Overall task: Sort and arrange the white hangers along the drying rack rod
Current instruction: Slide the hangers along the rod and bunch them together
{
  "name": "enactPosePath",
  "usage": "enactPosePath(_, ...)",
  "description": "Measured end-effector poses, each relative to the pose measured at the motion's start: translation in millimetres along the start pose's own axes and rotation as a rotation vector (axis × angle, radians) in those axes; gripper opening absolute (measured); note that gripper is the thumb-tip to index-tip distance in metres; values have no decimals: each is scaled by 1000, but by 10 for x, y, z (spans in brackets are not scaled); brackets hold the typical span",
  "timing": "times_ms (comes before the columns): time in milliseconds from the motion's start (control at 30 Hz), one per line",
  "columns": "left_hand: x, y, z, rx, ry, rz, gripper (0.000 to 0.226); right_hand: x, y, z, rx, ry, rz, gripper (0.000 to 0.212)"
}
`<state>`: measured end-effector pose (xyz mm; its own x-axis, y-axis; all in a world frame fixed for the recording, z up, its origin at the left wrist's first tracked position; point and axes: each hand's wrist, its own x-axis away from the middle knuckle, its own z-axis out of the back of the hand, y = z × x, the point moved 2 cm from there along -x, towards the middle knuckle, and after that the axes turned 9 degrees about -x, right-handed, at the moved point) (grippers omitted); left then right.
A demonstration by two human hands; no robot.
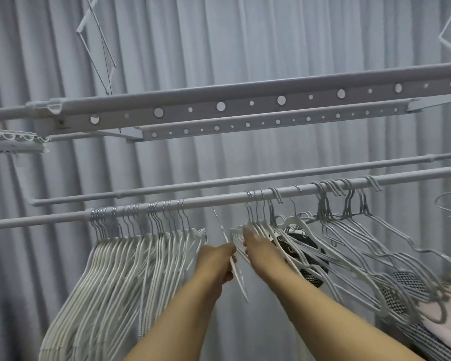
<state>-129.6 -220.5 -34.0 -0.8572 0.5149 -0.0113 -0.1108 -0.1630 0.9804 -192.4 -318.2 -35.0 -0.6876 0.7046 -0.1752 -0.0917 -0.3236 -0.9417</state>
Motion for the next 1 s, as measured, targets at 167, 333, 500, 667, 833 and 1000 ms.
enactPosePath(167, 282, 54, 159, -48, -73, 37, 8, -89, 22, -73, 42, 0, 47, 56)
enactPosePath(333, 590, 210, 392, -167, -236, 100, 9, -76, -11, -193, -4, -22, 31, 39)
enactPosePath(500, 626, 280, 551, -132, -287, 71, 22, -109, 18, -260, -213, 45, -64, 33)
enactPosePath(667, 179, 31, 822, -621, 259, -303, 24, -135, 224, -270, -319, 302, -152, 36)
enactPosePath(833, 113, -191, 866, -1074, 316, -334, 63, 38, 224, -130, -298, 557, -236, 53)
enactPosePath(1000, -19, -299, 968, -1040, 238, -291, 60, 214, 279, -84, -215, 789, -265, 55)
